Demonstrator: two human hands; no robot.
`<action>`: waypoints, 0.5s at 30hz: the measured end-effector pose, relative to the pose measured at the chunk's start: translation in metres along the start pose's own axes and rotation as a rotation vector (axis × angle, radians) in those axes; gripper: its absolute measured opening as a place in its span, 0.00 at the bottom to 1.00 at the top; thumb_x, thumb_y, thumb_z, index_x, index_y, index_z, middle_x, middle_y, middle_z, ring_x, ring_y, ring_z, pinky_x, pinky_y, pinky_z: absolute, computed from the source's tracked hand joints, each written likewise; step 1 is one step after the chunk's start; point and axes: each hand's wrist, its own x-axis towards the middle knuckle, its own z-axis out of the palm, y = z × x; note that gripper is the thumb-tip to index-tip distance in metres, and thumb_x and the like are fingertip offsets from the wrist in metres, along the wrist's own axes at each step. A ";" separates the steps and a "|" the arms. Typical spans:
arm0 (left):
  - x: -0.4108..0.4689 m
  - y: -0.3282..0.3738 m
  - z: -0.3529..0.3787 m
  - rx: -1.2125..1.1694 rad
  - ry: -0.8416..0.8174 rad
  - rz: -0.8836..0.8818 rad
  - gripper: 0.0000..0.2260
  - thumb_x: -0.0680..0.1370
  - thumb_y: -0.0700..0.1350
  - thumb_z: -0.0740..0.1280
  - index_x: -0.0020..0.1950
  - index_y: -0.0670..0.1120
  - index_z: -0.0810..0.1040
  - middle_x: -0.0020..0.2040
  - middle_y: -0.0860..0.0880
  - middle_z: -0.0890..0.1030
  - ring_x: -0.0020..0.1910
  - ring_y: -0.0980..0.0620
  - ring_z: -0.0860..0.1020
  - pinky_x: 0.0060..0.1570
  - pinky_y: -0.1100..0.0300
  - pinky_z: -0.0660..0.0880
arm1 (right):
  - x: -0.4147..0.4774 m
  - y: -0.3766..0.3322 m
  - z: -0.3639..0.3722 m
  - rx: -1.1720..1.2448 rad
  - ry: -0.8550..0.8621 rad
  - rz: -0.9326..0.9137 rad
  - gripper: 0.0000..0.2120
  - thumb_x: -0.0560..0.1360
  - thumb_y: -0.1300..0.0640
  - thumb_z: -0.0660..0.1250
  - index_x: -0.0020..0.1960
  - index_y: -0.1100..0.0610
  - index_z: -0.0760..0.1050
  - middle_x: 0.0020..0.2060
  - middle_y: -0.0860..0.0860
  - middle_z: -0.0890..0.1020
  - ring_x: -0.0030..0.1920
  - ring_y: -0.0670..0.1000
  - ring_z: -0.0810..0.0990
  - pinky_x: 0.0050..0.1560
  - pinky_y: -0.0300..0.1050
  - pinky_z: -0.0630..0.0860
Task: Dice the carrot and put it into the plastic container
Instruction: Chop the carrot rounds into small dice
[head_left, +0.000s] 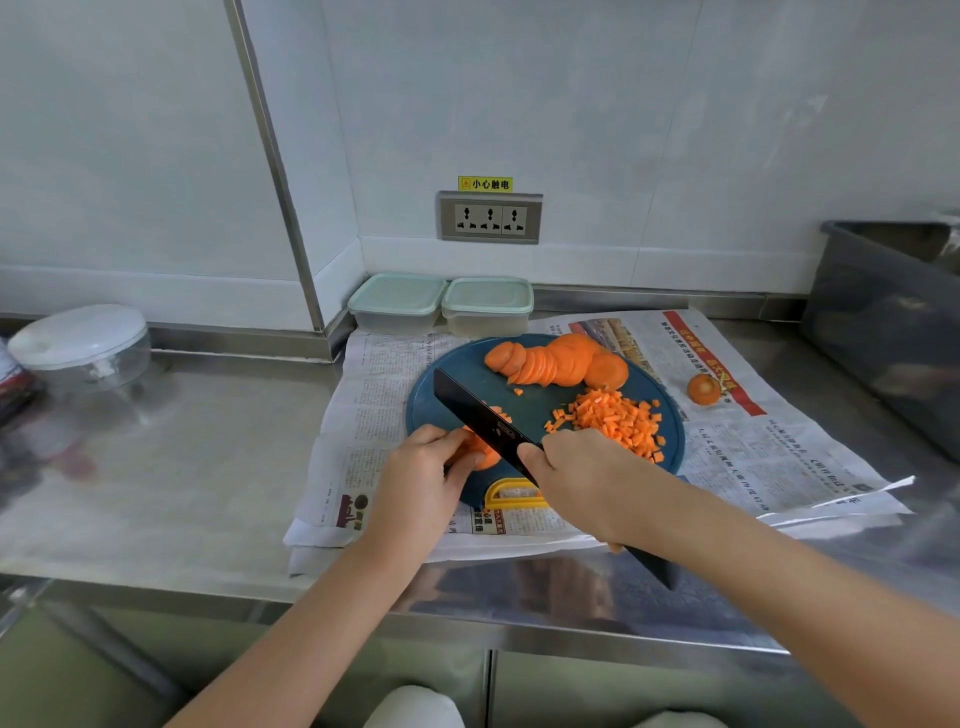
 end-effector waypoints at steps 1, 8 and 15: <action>0.000 0.000 0.000 -0.003 -0.002 0.000 0.09 0.74 0.43 0.72 0.53 0.46 0.84 0.42 0.48 0.81 0.37 0.53 0.78 0.37 0.70 0.69 | 0.001 -0.002 0.000 -0.025 -0.012 -0.009 0.19 0.84 0.51 0.46 0.43 0.58 0.69 0.33 0.51 0.68 0.36 0.52 0.72 0.37 0.48 0.70; 0.001 -0.002 0.000 -0.032 0.004 -0.012 0.09 0.74 0.43 0.72 0.54 0.47 0.84 0.42 0.48 0.81 0.39 0.53 0.79 0.38 0.61 0.76 | 0.017 -0.002 0.005 -0.086 -0.083 0.014 0.18 0.84 0.54 0.47 0.37 0.57 0.64 0.32 0.50 0.66 0.40 0.54 0.72 0.32 0.38 0.64; 0.002 -0.002 0.000 -0.032 0.007 -0.030 0.10 0.74 0.43 0.72 0.55 0.45 0.83 0.43 0.45 0.82 0.39 0.50 0.79 0.39 0.53 0.78 | 0.019 -0.010 0.003 -0.121 -0.115 0.017 0.15 0.84 0.60 0.44 0.56 0.61 0.69 0.33 0.51 0.64 0.28 0.49 0.68 0.25 0.40 0.62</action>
